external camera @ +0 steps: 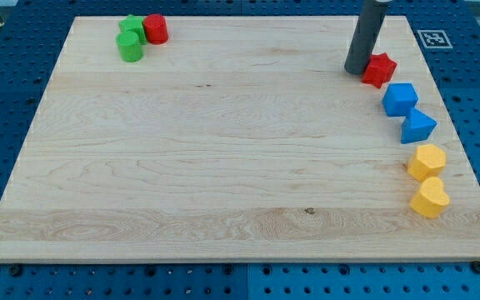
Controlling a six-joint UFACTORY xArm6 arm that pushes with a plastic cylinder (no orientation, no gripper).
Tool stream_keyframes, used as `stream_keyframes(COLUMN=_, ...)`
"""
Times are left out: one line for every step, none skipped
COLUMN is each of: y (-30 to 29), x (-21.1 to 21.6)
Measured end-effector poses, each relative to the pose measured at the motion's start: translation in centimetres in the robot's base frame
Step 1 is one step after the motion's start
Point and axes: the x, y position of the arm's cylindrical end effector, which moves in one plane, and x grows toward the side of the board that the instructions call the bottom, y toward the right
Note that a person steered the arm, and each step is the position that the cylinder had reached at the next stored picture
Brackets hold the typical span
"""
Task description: Move your arm towards to the bottom of the green circle
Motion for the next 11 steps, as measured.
stream_keyframes(y=0.2, x=0.0)
stream_keyframes(y=1.4, x=0.0)
stream_keyframes(y=2.0, x=0.1)
stream_keyframes(y=1.9, x=0.7)
stream_keyframes(y=-0.7, x=0.5)
stream_keyframes(y=-10.2, x=-0.5)
stream_keyframes(y=-19.6, x=0.0)
stream_keyframes(y=-29.6, x=1.0)
stream_keyframes(y=-40.0, x=0.9)
stream_keyframes(y=-43.6, x=-1.9)
stream_keyframes(y=-41.3, x=-4.3)
